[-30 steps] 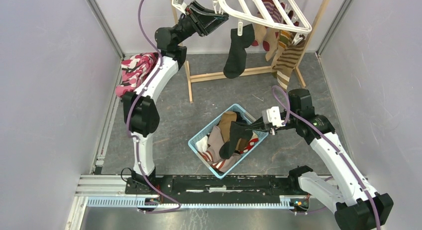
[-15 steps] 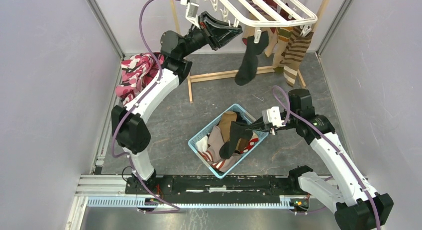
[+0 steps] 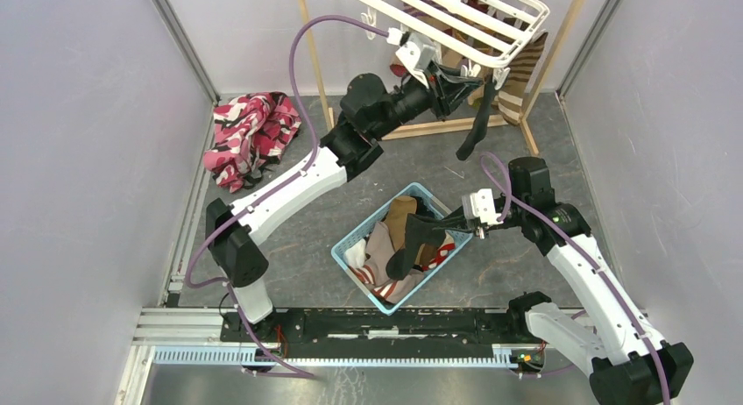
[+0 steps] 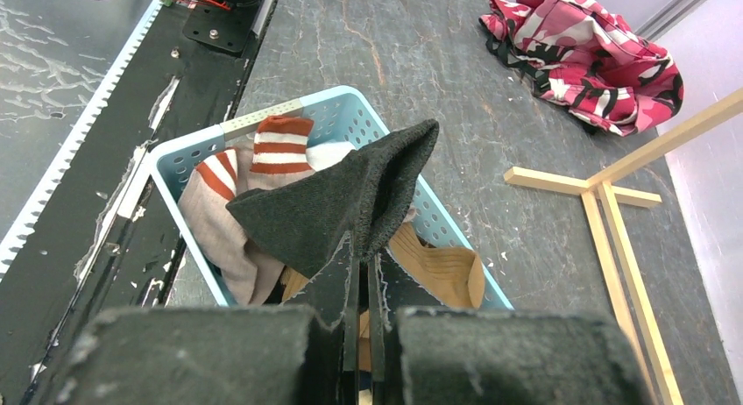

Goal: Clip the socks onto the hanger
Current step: Rotate the hanger at the clothesline.

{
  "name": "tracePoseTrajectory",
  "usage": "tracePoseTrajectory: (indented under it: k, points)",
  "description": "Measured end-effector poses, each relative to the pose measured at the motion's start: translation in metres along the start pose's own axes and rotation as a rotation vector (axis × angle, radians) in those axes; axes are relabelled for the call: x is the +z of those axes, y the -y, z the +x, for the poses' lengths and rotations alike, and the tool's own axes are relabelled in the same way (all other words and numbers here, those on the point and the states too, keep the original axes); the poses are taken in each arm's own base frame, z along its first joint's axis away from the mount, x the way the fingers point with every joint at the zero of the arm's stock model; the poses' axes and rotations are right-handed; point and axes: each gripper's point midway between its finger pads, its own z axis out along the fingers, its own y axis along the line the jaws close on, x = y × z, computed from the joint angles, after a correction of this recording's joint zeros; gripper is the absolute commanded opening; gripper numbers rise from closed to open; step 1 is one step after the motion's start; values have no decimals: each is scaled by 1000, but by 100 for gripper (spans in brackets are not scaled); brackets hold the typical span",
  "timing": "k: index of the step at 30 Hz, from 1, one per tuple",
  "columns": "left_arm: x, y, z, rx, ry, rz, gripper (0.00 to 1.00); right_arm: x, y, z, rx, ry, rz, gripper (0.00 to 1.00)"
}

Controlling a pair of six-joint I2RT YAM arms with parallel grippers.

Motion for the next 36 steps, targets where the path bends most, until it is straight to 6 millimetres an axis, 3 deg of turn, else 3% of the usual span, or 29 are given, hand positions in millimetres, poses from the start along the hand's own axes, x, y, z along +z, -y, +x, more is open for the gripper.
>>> tracePoseTrajectory:
  k: [5, 9, 14, 21, 24, 32, 36]
  points:
    - [8, -1, 12, 57, -16, -83, 20, 0, 0, -1, -4, 0, 1, 0]
    - [8, -6, 17, 79, -30, -114, 37, -1, 0, -1, -8, -2, 1, 0]
    - [8, -9, 19, 92, -40, -126, 52, -1, 0, -2, -9, -5, 0, 0]
    - [4, -9, 26, 95, -74, -132, 64, -1, 0, -2, -13, -5, 0, 0]
    - [-3, -8, 27, 93, -90, -134, 64, -1, 0, -2, -13, -6, 0, 0]
    - [-16, -2, 0, 107, -63, -95, 65, -1, 0, -2, -13, -6, 0, 0]
    - [-27, -13, -22, 112, -40, -70, 64, -1, 0, -2, -13, -6, 0, 0]
